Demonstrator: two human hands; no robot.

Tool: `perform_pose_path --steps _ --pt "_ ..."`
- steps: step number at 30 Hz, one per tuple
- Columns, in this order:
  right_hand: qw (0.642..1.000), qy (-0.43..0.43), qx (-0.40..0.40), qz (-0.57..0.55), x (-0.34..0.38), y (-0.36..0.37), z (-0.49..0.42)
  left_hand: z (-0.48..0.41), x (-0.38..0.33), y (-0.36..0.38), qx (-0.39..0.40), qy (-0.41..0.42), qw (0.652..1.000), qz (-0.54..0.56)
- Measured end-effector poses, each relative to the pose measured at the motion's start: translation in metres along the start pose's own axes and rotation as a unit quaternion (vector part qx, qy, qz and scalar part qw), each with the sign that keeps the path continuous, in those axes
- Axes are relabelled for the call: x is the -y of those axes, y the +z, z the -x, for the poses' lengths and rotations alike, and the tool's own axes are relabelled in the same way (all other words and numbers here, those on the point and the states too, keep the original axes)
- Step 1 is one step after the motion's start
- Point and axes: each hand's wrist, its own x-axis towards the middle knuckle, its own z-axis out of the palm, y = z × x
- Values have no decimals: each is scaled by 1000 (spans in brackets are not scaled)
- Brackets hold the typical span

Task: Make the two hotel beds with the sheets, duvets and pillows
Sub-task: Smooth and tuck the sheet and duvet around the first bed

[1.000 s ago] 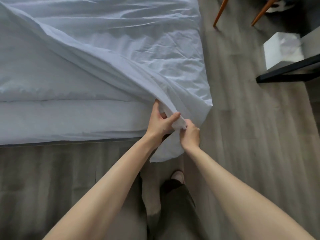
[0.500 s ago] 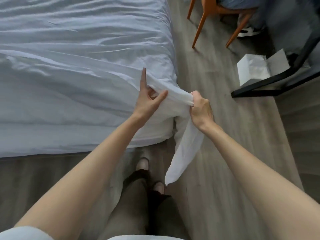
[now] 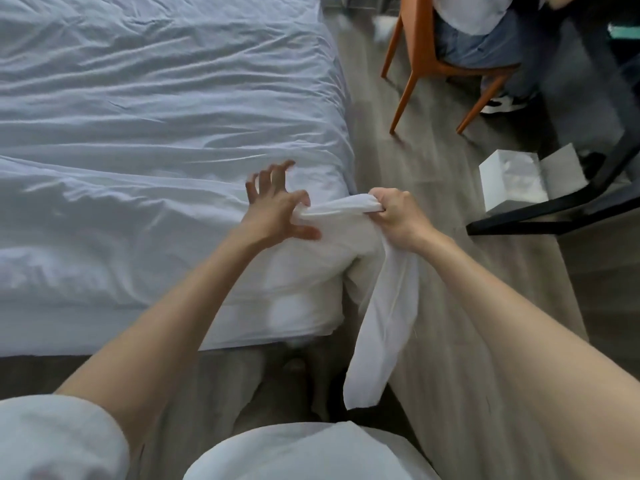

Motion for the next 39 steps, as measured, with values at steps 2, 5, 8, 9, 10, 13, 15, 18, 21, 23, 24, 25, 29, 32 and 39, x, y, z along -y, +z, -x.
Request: perform_pose_path --steps 2,5,8,9,10,13,15,18,21,23,24,25,29,32,39 --pt "1000 -15 21 5 -8 -6 -20 -17 -1 -1 88 -22 996 14" --pt "998 -26 50 -28 -24 -13 -57 -36 -8 -1 66 -57 996 19" --pt "993 -38 93 -57 -34 -25 -100 -60 -18 -1 -56 -104 993 -8" --pt "990 -43 112 -70 -35 -30 -113 -70 -23 -4 -90 -126 988 -15" --pt "986 -51 129 -87 -35 -35 -125 -79 -27 -7 -120 -148 981 -22" --pt "970 -103 207 -79 -31 -59 -155 -102 -39 -22 -186 -218 958 -25" --pt "958 -144 249 -17 -27 -76 -172 -115 -51 -38 -214 -258 942 -26" --pt "954 -127 270 7 -17 -105 -199 -132 -63 -58 -251 -301 919 -35" --pt "951 -163 257 51 -7 -128 -228 -148 -68 -72 -275 -337 900 -41" --pt "951 -176 244 77 -4 -134 -243 -161 -70 -75 -283 -350 892 -49" --pt "949 -183 242 85 -5 -134 -251 -167 -69 -76 -279 -356 890 -50" --pt "945 -195 242 103 -6 -133 -259 -174 -66 -74 -272 -363 890 -48" --pt "920 -241 266 158 -11 -131 -289 -202 -55 -62 -266 -392 880 -40" --pt "909 -246 294 165 -12 -130 -317 -228 -42 -54 -271 -408 872 -22" --pt "899 -242 314 186 -8 -124 -398 -298 2 -43 -264 -428 862 72"
